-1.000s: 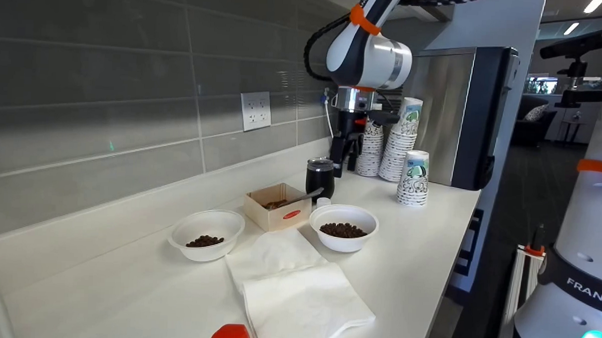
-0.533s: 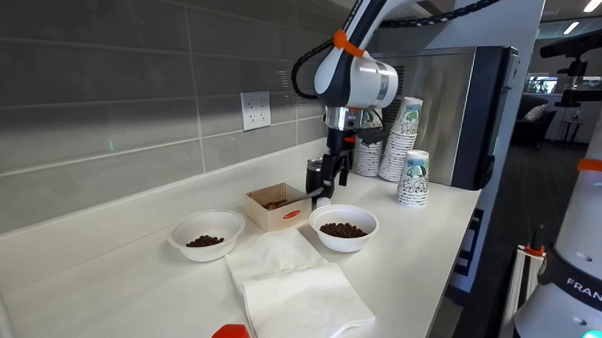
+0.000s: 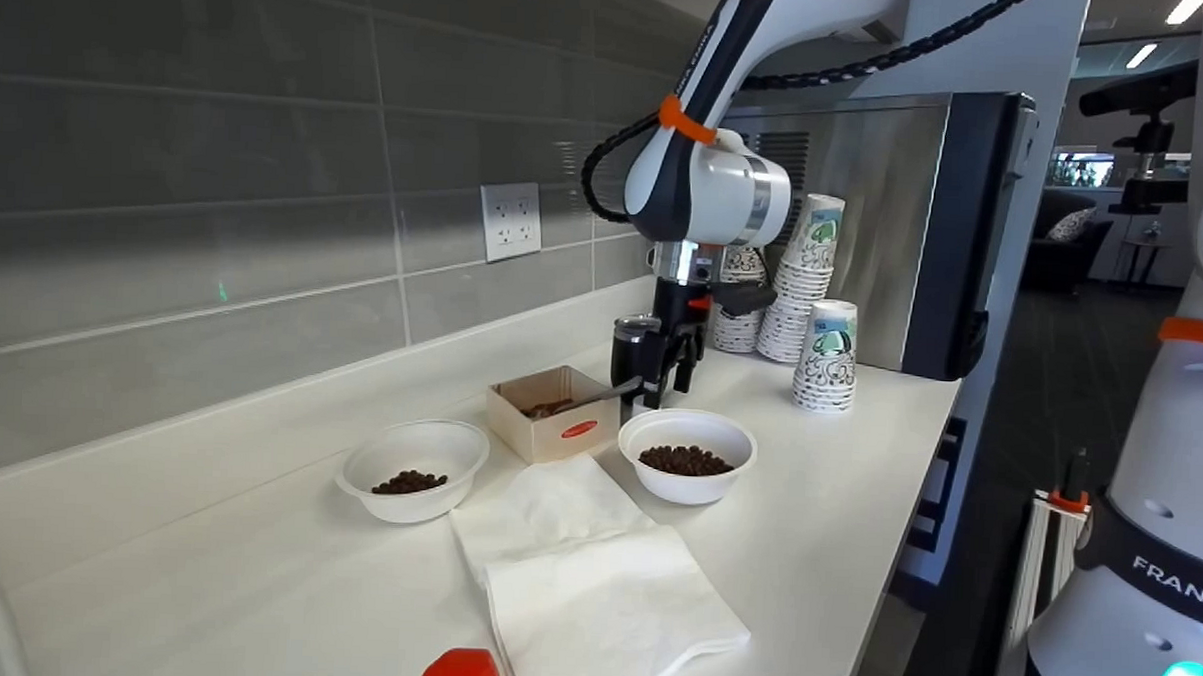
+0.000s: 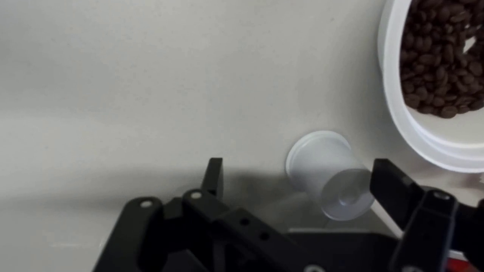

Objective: Put the coffee pod in the brown box

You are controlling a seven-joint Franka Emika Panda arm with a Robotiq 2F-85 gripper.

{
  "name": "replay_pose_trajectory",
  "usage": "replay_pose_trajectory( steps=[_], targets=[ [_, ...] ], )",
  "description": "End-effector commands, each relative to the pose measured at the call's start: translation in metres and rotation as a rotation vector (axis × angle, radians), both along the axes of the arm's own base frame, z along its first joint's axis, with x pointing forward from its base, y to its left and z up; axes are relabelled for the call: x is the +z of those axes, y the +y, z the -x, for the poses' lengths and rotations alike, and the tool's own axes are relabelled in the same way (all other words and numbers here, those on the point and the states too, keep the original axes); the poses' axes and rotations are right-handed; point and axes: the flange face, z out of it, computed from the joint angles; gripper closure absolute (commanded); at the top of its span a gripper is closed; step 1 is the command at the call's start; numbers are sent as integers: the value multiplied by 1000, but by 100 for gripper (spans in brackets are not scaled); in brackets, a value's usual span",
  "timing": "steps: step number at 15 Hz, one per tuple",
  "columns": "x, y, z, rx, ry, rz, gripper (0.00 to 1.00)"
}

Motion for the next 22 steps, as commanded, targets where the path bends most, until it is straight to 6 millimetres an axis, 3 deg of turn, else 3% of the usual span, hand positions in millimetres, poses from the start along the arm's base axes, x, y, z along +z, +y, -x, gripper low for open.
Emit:
replay_pose_trajectory(
  steps=[1, 15, 16, 17, 22],
  targets=[
    [1, -4, -4, -10, -55, -32, 0],
    [-16, -6, -8, -25, -122, -86, 0],
    [-17, -7, -8, -21, -125, -81, 25],
    [-18, -6, -7, -18, -132, -76, 26],
    [-23, -5, -6, -2, -143, -59, 65]
  ],
)
